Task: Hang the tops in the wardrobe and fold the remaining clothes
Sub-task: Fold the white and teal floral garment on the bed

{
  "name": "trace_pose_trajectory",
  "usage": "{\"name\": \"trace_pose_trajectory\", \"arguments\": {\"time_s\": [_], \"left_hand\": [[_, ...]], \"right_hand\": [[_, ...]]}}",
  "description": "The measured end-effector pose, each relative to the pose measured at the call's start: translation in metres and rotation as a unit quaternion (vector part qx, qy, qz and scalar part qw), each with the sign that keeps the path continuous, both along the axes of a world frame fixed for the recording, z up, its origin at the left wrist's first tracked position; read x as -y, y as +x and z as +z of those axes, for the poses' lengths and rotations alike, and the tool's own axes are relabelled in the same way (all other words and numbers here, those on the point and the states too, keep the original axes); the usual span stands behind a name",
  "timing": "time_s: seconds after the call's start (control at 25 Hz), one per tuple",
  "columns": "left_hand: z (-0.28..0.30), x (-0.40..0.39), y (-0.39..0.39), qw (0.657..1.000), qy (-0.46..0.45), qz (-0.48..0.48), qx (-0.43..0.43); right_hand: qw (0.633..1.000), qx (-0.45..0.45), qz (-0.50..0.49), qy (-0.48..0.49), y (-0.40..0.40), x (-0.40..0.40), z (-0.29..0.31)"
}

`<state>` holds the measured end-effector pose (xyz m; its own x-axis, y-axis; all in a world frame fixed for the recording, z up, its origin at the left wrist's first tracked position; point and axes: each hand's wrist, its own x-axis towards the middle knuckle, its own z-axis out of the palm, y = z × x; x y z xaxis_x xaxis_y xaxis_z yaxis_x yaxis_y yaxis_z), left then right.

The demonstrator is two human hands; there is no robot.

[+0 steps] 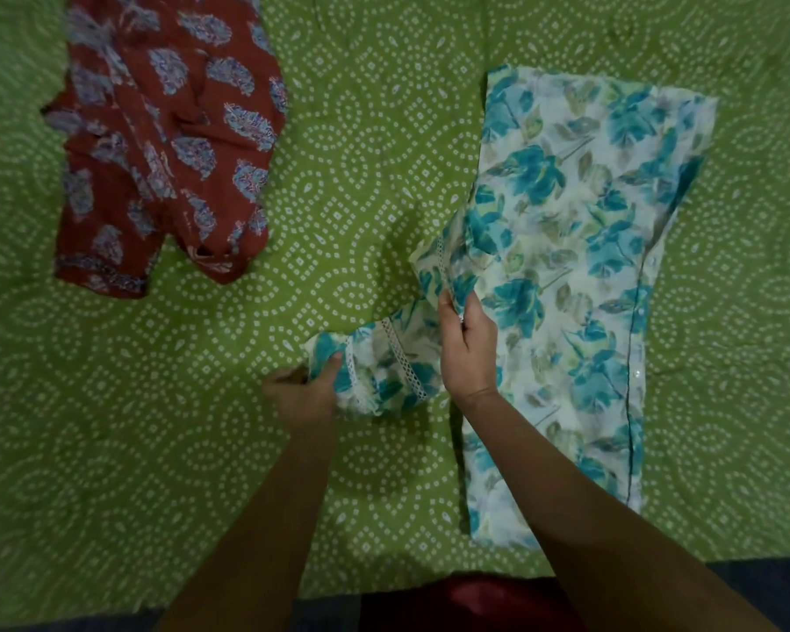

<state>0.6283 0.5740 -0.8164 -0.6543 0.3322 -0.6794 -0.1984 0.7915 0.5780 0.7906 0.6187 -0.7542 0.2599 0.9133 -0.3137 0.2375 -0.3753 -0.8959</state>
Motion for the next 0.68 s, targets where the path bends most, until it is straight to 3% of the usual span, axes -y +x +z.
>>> {"name": "trace_pose_trajectory", "arguments": {"time_s": [0.08, 0.12, 0.2, 0.32, 0.36, 0.44, 0.52, 0.6, 0.68], "left_hand": [[0.008, 0.011, 0.007, 0.998, -0.004, 0.068, 0.007], [0.015, 0.018, 0.009, 0.998, 0.01, 0.056, 0.001], [0.024, 0.037, 0.009, 0.992, 0.093, -0.067, -0.055], [0.027, 0.048, -0.006, 0.908, 0.175, -0.32, -0.207], [0.028, 0.046, -0.011, 0.89, 0.172, -0.352, -0.232], [0.026, 0.043, -0.021, 0.889, 0.156, -0.365, -0.23], [0.019, 0.049, -0.031, 0.89, 0.137, -0.378, -0.214], [0.005, 0.058, -0.04, 0.905, 0.101, -0.383, -0.152], [-0.002, 0.06, -0.044, 0.94, 0.052, -0.328, -0.08]], "right_hand": [[1.0, -0.006, 0.003, -0.005, -0.001, -0.001, -0.002], [1.0, -0.011, 0.003, -0.009, -0.001, -0.001, -0.002], [1.0, -0.015, 0.003, -0.009, -0.003, -0.001, -0.002], [1.0, 0.002, 0.016, 0.0, -0.005, 0.0, -0.004], [0.999, 0.02, 0.036, 0.013, -0.004, 0.002, -0.006], [0.987, 0.096, 0.106, 0.069, 0.0, 0.008, -0.013], [0.943, 0.212, 0.219, 0.133, 0.0, 0.018, -0.017], [0.862, 0.312, 0.361, 0.172, 0.0, 0.032, -0.024], [0.781, 0.353, 0.495, 0.144, -0.01, 0.048, -0.031]]}}
